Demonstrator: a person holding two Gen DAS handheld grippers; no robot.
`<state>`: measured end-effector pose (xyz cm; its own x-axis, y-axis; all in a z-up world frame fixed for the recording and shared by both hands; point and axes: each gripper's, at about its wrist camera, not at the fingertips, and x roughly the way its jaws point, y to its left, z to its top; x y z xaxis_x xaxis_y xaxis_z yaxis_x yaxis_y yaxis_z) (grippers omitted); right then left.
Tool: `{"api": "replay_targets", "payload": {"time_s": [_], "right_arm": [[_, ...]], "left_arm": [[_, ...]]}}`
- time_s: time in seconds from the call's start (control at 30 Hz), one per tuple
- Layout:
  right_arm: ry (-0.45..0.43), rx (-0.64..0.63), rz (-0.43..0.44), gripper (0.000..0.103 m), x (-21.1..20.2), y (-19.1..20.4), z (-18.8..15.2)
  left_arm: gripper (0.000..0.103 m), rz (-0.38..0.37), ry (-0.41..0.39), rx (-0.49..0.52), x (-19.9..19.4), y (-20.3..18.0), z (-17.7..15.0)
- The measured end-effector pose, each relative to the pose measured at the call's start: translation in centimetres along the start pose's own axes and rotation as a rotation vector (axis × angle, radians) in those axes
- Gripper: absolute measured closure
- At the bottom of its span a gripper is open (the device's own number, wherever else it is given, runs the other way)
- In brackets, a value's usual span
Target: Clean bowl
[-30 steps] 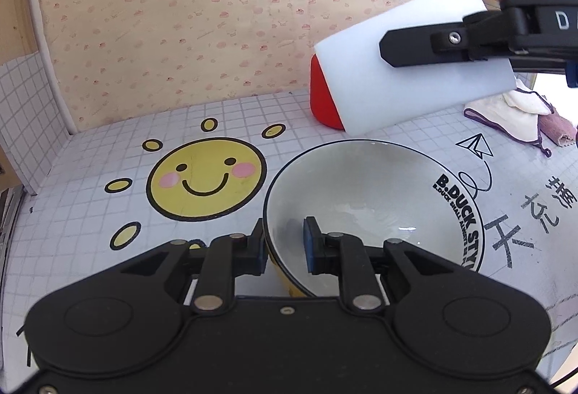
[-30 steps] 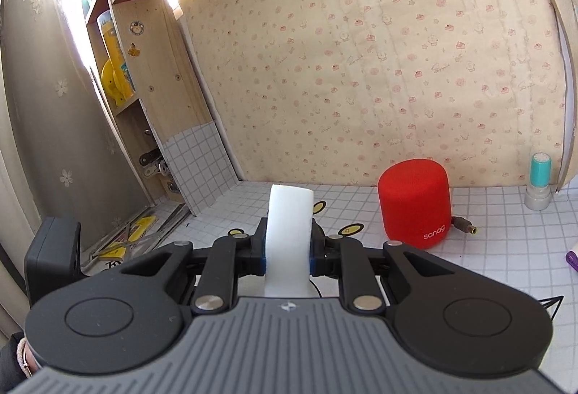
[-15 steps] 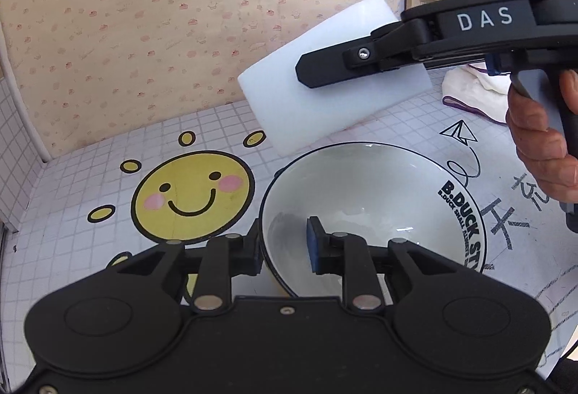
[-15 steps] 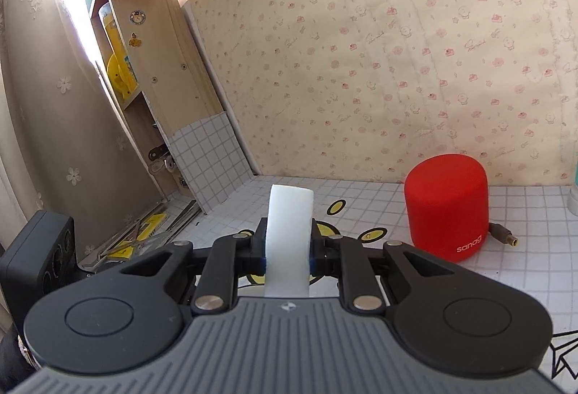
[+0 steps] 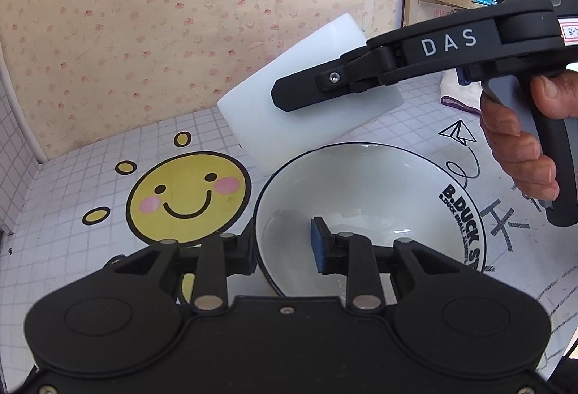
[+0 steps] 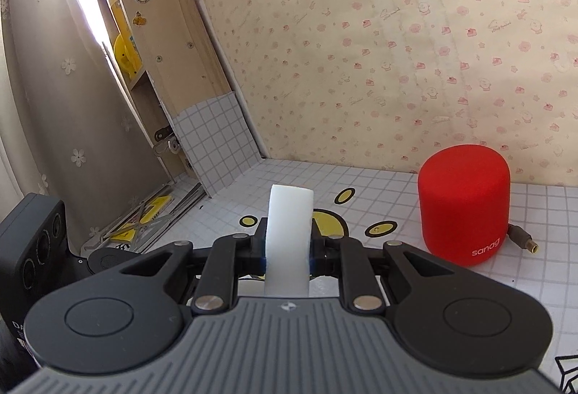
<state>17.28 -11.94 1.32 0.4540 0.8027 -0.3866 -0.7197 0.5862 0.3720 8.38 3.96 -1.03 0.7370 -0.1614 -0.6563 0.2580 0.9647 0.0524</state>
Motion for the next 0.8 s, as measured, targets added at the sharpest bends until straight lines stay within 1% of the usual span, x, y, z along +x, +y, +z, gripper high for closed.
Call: {"api": "replay_targets", "payload": {"time_s": [0.33,0.8], "right_arm": [[0.032,-0.032,0.019,0.083,-0.1,0.2,0.1],[0.059,-0.068,0.024,0.083,-1.2,-0.4,0.0]], "left_arm": [[0.073,0.003,0.001,-0.041,-0.1,0.3,-0.1],[0.073,0.016,0.003,-0.044,-0.3,0.2,0.2]]}}
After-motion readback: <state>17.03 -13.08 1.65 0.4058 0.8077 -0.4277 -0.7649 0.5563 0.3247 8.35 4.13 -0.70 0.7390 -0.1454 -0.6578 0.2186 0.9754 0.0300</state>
